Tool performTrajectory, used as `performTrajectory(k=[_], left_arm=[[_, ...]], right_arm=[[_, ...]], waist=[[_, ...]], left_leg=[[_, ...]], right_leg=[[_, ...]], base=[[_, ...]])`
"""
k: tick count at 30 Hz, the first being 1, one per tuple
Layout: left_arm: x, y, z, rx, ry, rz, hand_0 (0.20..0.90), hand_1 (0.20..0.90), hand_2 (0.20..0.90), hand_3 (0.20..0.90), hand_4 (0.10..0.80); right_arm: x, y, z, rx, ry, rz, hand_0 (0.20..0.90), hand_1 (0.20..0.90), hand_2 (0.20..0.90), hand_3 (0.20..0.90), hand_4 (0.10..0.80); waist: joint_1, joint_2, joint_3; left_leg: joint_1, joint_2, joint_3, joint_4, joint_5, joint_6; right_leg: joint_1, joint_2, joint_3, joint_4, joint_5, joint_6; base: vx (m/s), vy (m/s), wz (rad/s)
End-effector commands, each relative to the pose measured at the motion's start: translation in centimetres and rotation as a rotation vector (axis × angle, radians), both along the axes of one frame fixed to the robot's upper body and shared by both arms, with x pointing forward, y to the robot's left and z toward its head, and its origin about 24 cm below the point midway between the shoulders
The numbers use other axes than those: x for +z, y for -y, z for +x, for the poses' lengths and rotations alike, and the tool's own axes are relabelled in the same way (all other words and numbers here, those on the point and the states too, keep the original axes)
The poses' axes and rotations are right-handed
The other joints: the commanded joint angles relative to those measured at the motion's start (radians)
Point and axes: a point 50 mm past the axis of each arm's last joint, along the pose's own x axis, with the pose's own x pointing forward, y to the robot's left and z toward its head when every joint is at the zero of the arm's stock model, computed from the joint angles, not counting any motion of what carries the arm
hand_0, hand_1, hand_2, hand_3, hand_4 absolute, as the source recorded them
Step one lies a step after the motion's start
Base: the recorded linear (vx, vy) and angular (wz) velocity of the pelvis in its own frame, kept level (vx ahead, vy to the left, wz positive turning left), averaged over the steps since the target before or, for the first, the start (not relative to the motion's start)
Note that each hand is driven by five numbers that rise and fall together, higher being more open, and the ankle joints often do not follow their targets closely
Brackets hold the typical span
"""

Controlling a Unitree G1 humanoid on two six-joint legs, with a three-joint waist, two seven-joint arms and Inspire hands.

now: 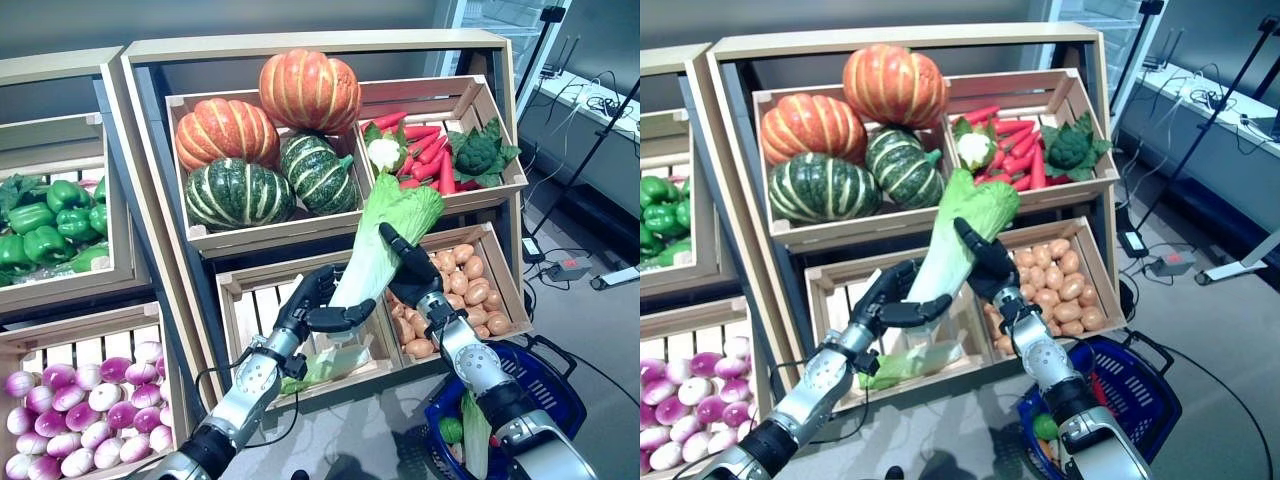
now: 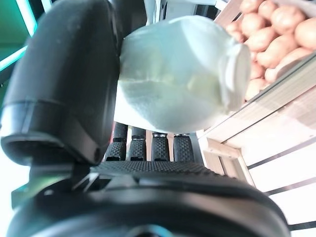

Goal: Put vegetables into the basket

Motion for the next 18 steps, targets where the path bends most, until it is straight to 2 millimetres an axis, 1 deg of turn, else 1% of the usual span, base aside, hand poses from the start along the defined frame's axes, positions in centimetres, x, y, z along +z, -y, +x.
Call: performTrajectory(k=[1,2,3,6,7,8,12,14,15,16,18], left_arm=[[1.9,5.8,-1.0,-0.343,0.153,0.005,0.385,0.385,0.385,0.385,0.456],[1.9,5.7,-1.0,-0.337,0.151,0.006,0.401,0.401,0.401,0.401,0.467],[1.8,5.6,-1.0,-0.326,0.149,0.008,0.432,0.432,0.432,0.432,0.488],[1.7,5.0,-0.9,-0.3,0.148,0.011,0.444,0.444,0.444,0.444,0.496],[1.7,4.8,-0.8,-0.291,0.147,0.013,0.554,0.554,0.554,0.554,0.569],[1.7,4.7,-0.8,-0.278,0.147,0.019,0.9,0.9,0.9,0.9,0.8],[1.2,3.6,-0.6,-0.2,0.119,0.043,0.9,0.9,0.9,0.9,0.8],[0.6,2.5,-0.5,-0.135,0.092,0.055,0.9,0.9,0.9,0.9,0.8],[0.6,2.5,-0.5,-0.135,0.091,0.055,0.9,0.9,0.9,0.9,0.8],[0.3,1.7,-0.5,-0.101,0.077,0.067,0.9,0.9,0.9,0.9,0.8],[-0.3,0.6,-0.7,-0.051,0.052,0.082,0.9,0.9,0.9,0.9,0.8]], right_arm=[[11.4,-4.0,3.2,0.134,0.431,0.109,0.3,0.3,0.3,0.3,0.4],[11.2,-3.9,3.2,0.127,0.423,0.099,0.3,0.3,0.3,0.3,0.4],[10.8,-3.5,3.4,0.113,0.405,0.082,0.3,0.3,0.3,0.3,0.4],[9.7,-2.7,3.4,0.097,0.365,0.048,0.3,0.3,0.3,0.3,0.4],[9.2,-2.4,3.4,0.092,0.346,0.031,0.3,0.3,0.3,0.3,0.4],[8.5,-2.2,3.3,0.085,0.324,0.011,0.3,0.3,0.3,0.3,0.4],[5.2,-0.8,2.9,0.061,0.216,-0.047,0.3,0.3,0.3,0.3,0.4],[2.8,0.4,2.2,0.034,0.132,-0.07,0.3,0.3,0.3,0.3,0.4],[2.8,0.4,2.1,0.034,0.132,-0.071,0.3,0.3,0.3,0.3,0.4],[1.2,1.4,1.6,0.007,0.079,-0.094,0.3,0.3,0.3,0.3,0.4],[-1.1,2.8,0.5,-0.025,0.006,-0.133,0.3,0.3,0.3,0.3,0.4]], waist=[[0.004,-0.018,-0.06],[0.004,-0.019,-0.06],[0.002,-0.019,-0.059],[-0.003,-0.02,-0.058],[-0.004,-0.02,-0.057],[-0.006,-0.02,-0.056],[-0.014,-0.021,-0.053],[-0.021,-0.021,-0.048],[-0.02,-0.021,-0.049],[-0.024,-0.021,-0.046],[-0.028,-0.021,-0.042]], left_leg=[[0.07,-0.003,0.037,0.001,-0.154,0.001],[0.071,-0.003,0.038,0.001,-0.154,0.001],[0.072,-0.003,0.039,0.001,-0.155,0.001],[0.074,-0.001,0.044,0.001,-0.155,0.002],[0.074,0.0,0.045,0.001,-0.155,0.002],[0.075,0.0,0.047,0.001,-0.155,0.002],[0.078,0.004,0.056,0.001,-0.154,0.001],[0.08,0.008,0.064,0.001,-0.153,0.001],[0.08,0.008,0.064,0.001,-0.153,0.001],[0.08,0.009,0.068,0.001,-0.153,0.001],[0.082,0.013,0.074,0.001,-0.153,0.001]], right_leg=[[-0.056,-0.02,-0.002,0.001,0.065,-0.035],[-0.057,-0.02,-0.001,0.001,0.065,-0.035],[-0.057,-0.02,0.001,0.001,0.066,-0.035],[-0.058,-0.019,0.005,0.001,0.067,-0.035],[-0.059,-0.019,0.007,0.001,0.068,-0.035],[-0.06,-0.019,0.008,0.001,0.07,-0.034],[-0.062,-0.017,0.016,0.001,0.071,-0.033],[-0.064,-0.016,0.02,0.001,0.073,-0.032],[-0.064,-0.016,0.021,0.001,0.073,-0.032],[-0.066,-0.015,0.023,0.001,0.074,-0.032],[-0.068,-0.014,0.027,0.001,0.075,-0.031]], base=[[0.0,0.0,0.0],[0.0,0.0,0.0],[0.0,0.0,0.0],[0.0,0.0,0.0],[0.0,0.0,0.0],[0.0,0.0,0.0],[0.0,0.0,0.0],[0.006,0.011,-0.04],[-0.003,0.007,-0.08],[-0.005,0.004,-0.09],[-0.006,0.0,-0.12]])
